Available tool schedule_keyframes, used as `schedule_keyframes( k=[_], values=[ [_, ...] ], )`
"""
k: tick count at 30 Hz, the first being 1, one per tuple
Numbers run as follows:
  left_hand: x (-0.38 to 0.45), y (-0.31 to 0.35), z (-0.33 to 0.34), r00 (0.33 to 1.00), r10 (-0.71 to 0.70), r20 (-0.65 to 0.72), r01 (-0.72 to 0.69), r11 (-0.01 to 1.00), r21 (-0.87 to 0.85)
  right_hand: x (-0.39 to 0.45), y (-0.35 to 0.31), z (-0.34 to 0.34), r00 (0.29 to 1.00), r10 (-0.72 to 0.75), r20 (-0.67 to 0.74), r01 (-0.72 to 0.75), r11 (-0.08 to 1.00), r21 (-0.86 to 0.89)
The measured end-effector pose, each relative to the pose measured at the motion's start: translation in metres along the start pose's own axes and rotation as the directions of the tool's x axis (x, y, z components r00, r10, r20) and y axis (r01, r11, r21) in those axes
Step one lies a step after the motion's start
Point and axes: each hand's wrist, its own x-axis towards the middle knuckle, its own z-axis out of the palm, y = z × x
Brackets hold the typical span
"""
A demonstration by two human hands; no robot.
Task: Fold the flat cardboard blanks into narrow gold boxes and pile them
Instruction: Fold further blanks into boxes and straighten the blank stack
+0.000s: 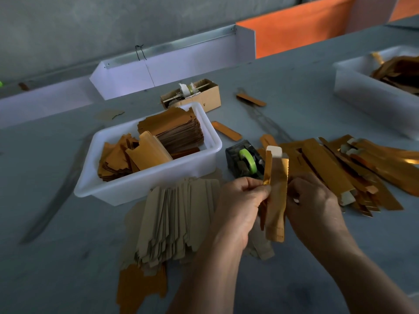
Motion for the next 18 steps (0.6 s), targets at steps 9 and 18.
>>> schedule_keyframes(
  k=[9, 18],
  values=[
    [-0.008, 0.002, -0.009, 0.995, -0.056, 0.084, 0.059, 0.998, -0.038, -0.015, -0.001, -0.036, 0.968, 0.194, 0.158, -0.249, 0.804, 0.541],
    [-0.026, -0.003, -0.022, 0.995, -0.061, 0.082, 0.071, 0.990, -0.125, -0.019, -0.023, -0.043, 0.936, -0.101, 0.337, -0.103, 0.838, 0.536]
  ],
)
